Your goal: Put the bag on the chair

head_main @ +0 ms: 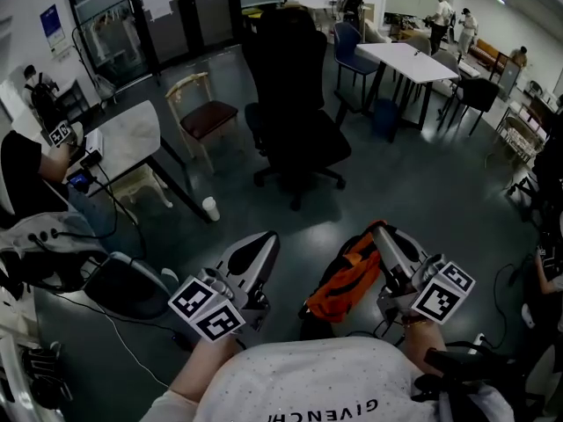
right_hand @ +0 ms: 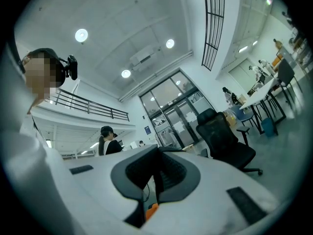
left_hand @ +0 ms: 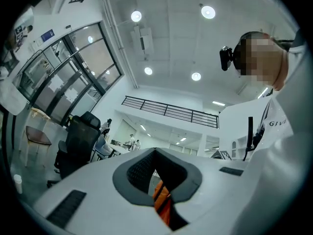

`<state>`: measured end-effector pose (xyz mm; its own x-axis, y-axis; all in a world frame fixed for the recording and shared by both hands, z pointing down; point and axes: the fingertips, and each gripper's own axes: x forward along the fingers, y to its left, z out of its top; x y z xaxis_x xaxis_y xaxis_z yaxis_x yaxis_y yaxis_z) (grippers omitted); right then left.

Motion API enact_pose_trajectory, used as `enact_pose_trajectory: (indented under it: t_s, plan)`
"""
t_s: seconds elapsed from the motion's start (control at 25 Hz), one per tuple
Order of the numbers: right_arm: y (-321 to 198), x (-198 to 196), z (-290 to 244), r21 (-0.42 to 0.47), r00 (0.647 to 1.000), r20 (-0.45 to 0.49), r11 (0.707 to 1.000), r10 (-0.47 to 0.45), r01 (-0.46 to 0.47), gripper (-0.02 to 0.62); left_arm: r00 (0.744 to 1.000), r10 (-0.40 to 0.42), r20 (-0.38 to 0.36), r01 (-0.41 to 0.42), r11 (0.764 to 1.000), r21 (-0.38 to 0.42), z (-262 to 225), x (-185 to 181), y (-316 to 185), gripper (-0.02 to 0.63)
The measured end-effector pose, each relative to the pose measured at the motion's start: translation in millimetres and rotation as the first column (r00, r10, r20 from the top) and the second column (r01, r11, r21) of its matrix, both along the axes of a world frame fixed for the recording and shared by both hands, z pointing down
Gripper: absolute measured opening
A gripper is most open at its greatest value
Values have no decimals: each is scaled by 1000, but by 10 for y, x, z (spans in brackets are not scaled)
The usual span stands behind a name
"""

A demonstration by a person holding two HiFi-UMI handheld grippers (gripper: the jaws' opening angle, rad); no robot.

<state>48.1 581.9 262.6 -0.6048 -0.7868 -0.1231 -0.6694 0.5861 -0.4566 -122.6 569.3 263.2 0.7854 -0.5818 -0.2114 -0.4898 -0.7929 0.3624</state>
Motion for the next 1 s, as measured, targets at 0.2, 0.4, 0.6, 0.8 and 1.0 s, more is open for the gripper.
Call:
enact_pose_trajectory:
  t_s: [0.2,0.4,0.6,0.8,1.0]
  plan:
    - [-541,28,-50,5,1000,-5,1000,-30,30,2,1000,-13,9,13,1000,-16,-31,70,-544,0]
    - [-1139,87,-179,14,997,-36,998,-62,63,2,999,-37,-13,36,999,-38,-101,154,-1097,0]
    - [-1691,231,-209,26,995,-44,996,-90,91,2,996,-72,-49,71,997,-26,-136,286,-1613,0]
    - [-2176,326,-237,44,993,-52,993,-108,110,2,997,-73,-23,72,997,-22,-109,410,-2002,0]
    - [-2567,389,-156,47,989,-61,990,-133,136,2,994,-108,-35,106,993,-44,-8,453,-2386,0]
